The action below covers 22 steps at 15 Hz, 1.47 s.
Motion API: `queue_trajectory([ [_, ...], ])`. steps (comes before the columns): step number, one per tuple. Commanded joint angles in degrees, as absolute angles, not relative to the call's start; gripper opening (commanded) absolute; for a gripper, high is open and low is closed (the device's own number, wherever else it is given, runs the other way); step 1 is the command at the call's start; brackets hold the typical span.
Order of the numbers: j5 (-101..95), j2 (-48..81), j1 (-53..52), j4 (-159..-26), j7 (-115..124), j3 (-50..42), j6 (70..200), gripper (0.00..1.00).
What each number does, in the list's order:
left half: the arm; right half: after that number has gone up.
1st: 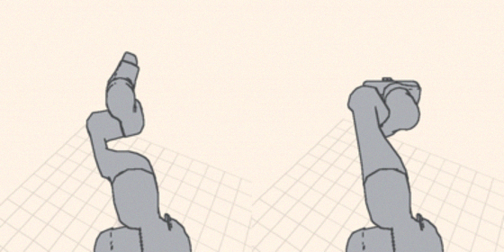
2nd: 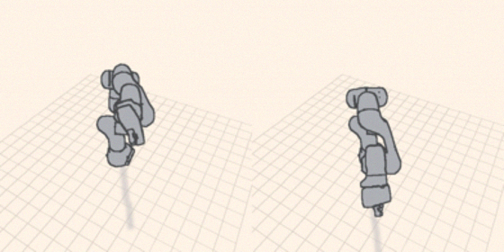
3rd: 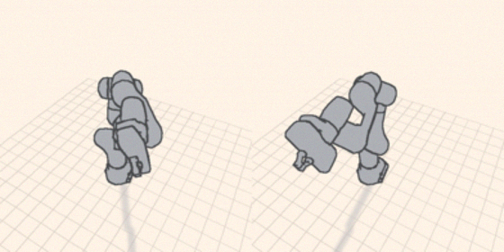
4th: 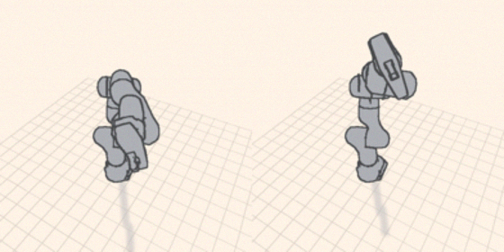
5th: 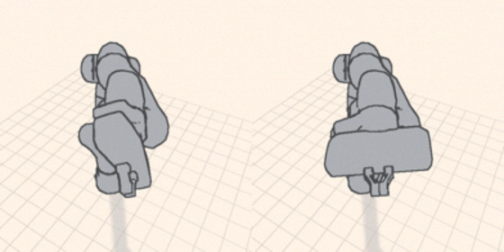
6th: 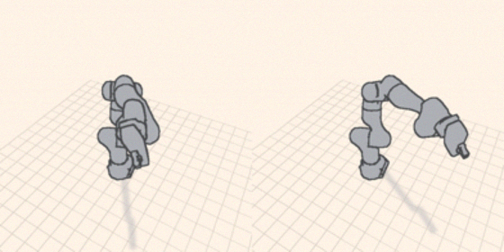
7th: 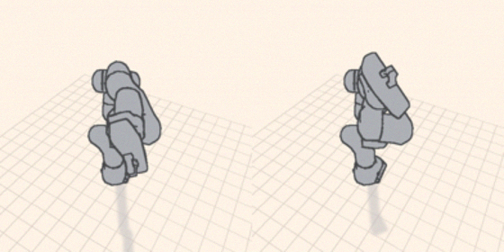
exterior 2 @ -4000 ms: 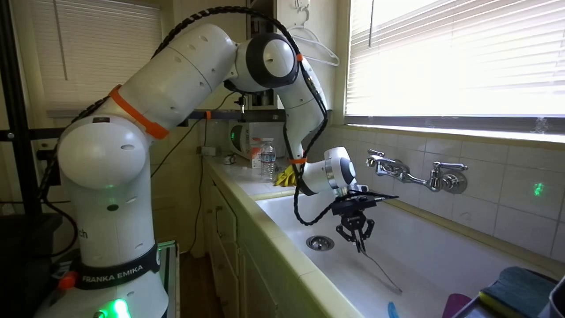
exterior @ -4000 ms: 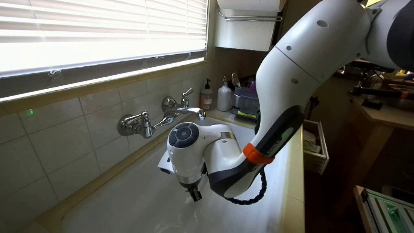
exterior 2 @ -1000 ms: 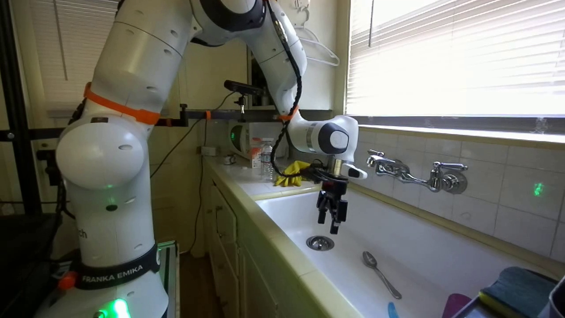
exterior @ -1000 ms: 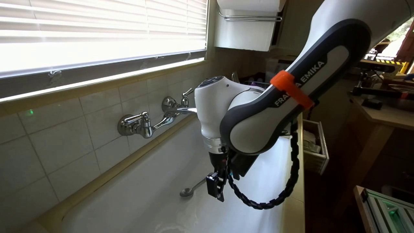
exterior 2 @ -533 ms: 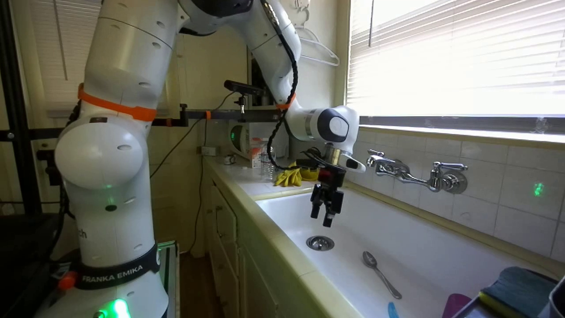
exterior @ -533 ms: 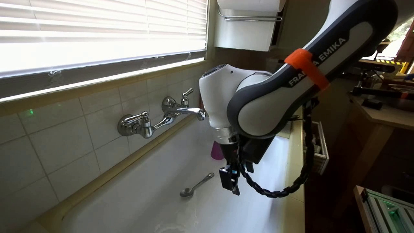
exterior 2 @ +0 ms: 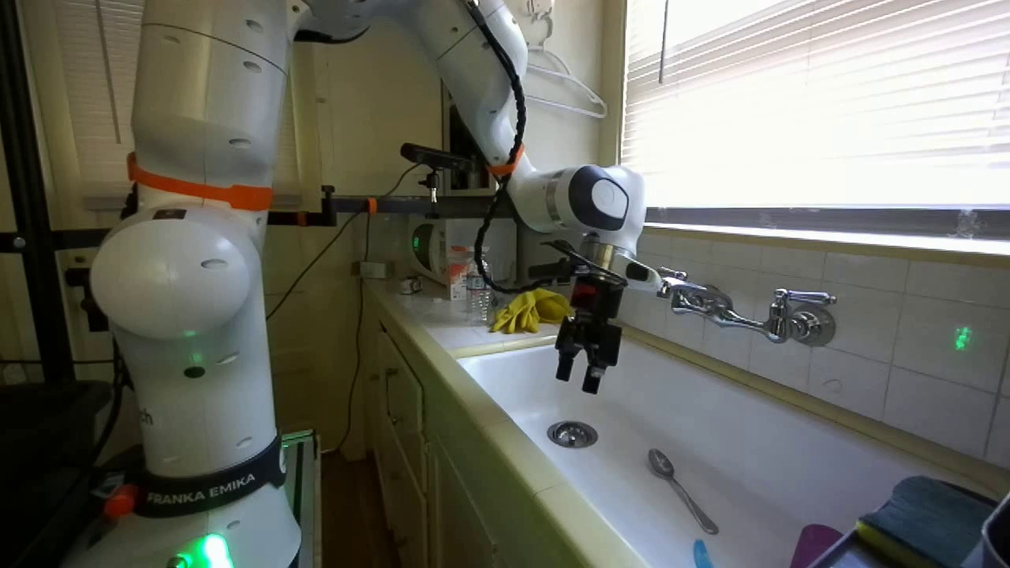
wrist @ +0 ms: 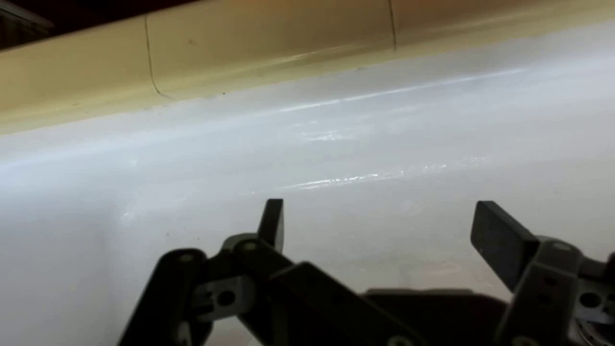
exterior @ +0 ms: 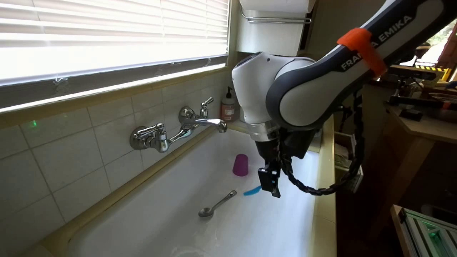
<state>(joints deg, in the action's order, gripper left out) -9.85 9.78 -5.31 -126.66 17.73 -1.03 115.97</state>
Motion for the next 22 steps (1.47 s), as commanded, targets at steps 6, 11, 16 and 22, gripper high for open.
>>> queue_trajectory([
  [6, -12.0, 3.1, -0.2, -127.6, 12.6, -2.9, 117.6, 1.00],
  [11, -11.7, 2.2, 2.3, -125.1, 13.3, -4.4, 121.4, 1.00],
  [16, -10.7, 4.0, 4.2, -122.3, 13.8, -5.8, 133.1, 1.00],
  [22, -5.8, 7.3, 5.0, -118.6, 13.2, -6.3, 143.2, 1.00],
])
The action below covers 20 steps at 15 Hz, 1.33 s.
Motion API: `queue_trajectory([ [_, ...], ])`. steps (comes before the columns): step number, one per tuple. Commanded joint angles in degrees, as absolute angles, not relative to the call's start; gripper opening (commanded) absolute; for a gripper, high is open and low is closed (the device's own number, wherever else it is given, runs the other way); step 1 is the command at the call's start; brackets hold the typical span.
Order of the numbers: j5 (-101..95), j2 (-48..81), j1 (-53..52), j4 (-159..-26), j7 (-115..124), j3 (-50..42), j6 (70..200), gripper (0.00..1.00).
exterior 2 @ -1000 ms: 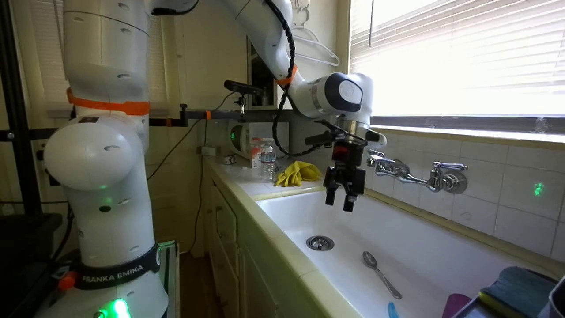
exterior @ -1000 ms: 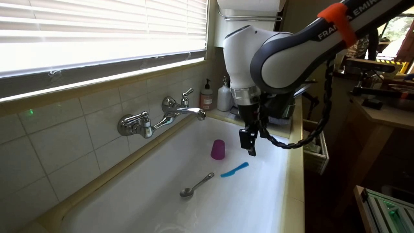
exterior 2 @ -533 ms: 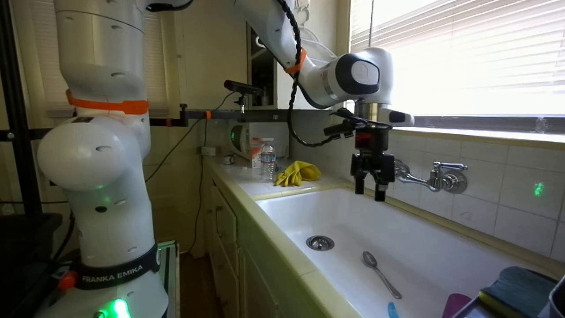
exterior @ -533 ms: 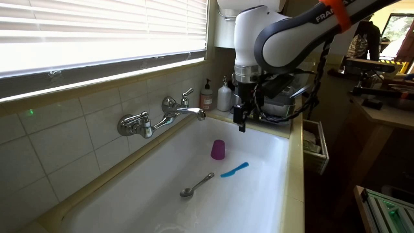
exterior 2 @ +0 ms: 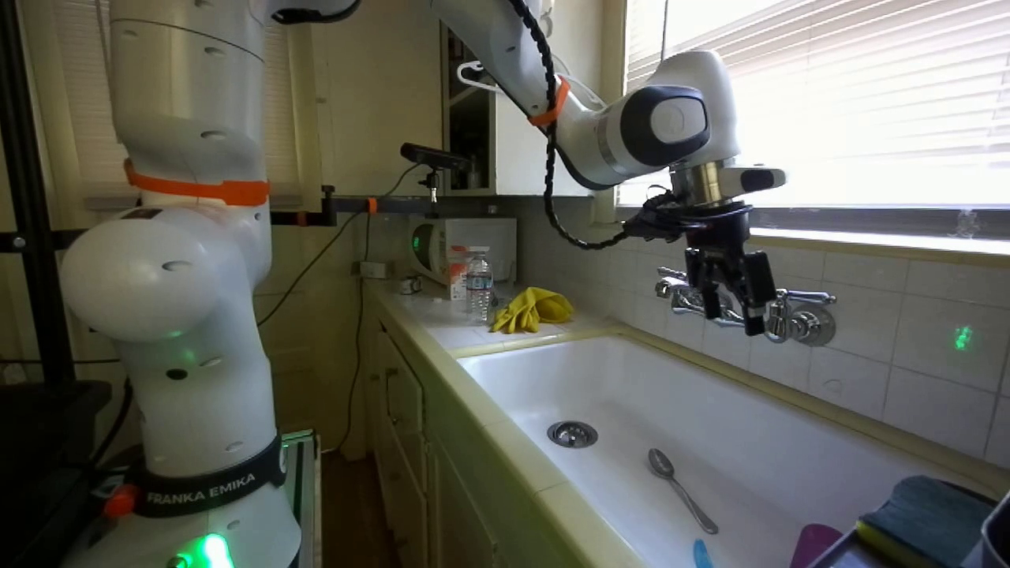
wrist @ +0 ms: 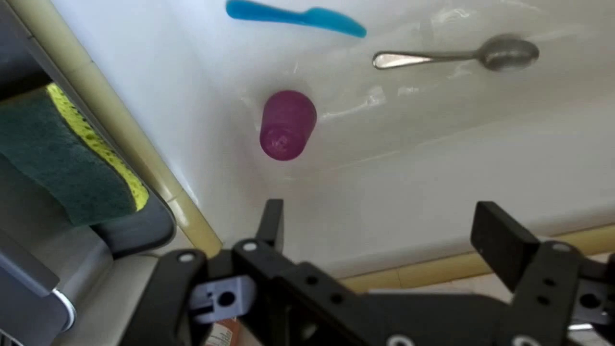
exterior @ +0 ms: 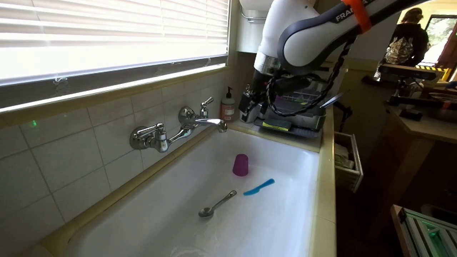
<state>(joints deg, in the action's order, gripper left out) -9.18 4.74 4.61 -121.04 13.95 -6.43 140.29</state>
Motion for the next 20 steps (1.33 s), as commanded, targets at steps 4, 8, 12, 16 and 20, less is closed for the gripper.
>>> queue_trajectory([
  [4, -4.6, 6.7, 4.6, -118.6, 13.2, -6.3, 143.1, 1.00],
  [8, -3.9, 7.1, 4.6, -118.2, 13.2, -6.2, 143.4, 1.00],
  [12, -6.1, 8.8, 4.9, -115.4, 17.7, -7.8, 150.8, 1.00],
  [16, -7.3, 11.2, 4.7, -111.3, 19.5, -9.8, 156.7, 1.00],
  [20, -5.8, 15.2, 4.7, -106.2, 18.0, -10.2, 156.1, 1.00],
])
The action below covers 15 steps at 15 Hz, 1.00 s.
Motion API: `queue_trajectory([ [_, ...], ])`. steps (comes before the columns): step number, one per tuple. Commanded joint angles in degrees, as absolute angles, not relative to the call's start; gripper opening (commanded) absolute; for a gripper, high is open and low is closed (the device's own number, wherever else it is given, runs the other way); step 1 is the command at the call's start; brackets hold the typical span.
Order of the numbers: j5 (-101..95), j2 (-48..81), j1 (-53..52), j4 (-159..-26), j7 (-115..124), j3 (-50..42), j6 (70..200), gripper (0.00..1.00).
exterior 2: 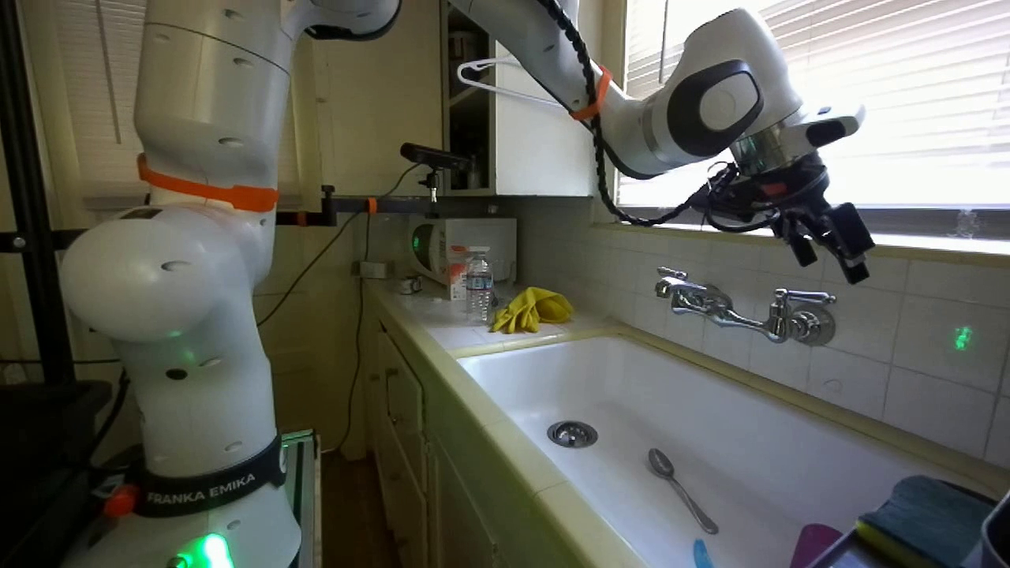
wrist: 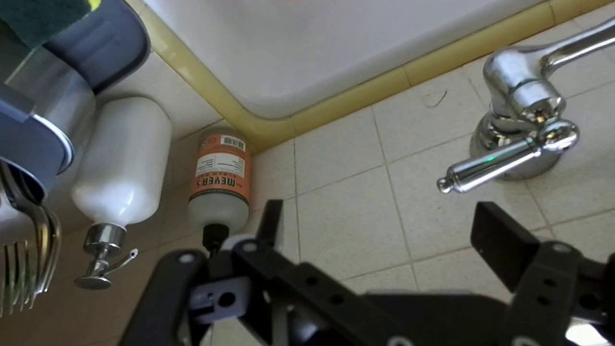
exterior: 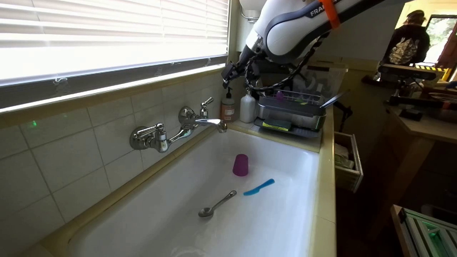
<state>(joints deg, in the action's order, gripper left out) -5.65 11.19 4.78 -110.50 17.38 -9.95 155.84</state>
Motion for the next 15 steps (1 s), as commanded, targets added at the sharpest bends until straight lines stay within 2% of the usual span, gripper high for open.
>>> queue_trajectory([
  [1, -4.7, 16.1, 4.8, -105.0, 16.9, -9.8, 155.6, 1.00],
  [15, -3.4, 26.4, 5.2, -91.8, 9.4, -7.9, 149.9, 1.00],
])
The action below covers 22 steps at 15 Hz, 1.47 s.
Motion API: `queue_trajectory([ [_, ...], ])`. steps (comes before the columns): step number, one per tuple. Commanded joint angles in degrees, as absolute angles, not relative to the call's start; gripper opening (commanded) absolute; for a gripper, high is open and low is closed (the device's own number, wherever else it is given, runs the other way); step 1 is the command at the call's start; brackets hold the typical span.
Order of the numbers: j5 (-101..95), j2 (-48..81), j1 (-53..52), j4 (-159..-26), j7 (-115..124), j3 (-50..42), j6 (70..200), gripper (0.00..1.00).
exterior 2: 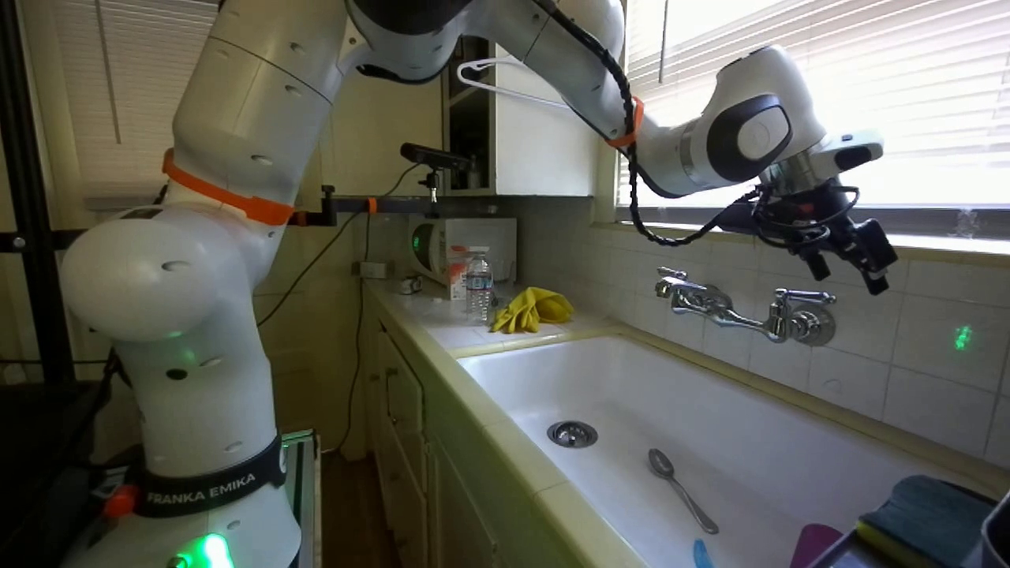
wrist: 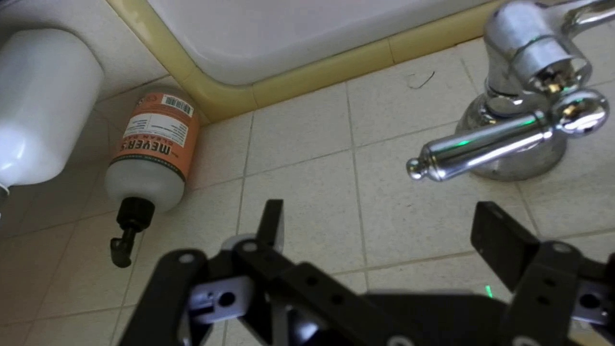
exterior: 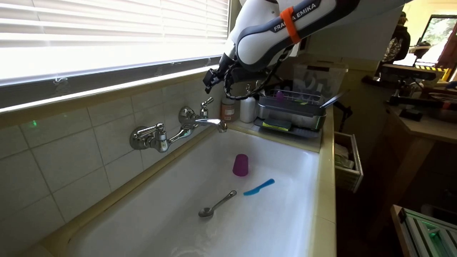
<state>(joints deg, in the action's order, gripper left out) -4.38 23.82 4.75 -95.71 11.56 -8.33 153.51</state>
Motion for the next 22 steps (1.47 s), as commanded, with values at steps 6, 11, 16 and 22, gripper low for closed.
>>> queue_trajectory([
  [6, -5.5, 29.6, 4.5, -87.5, 8.4, -8.8, 144.8, 1.00],
  [11, -6.3, 31.1, 4.6, -84.4, 6.6, -8.7, 139.1, 1.00],
  [16, -6.1, 31.7, 5.1, -81.4, 3.6, -7.9, 130.9, 1.00],
  [22, -7.1, 31.8, 4.9, -80.1, 2.5, -8.1, 126.2, 1.00],
])
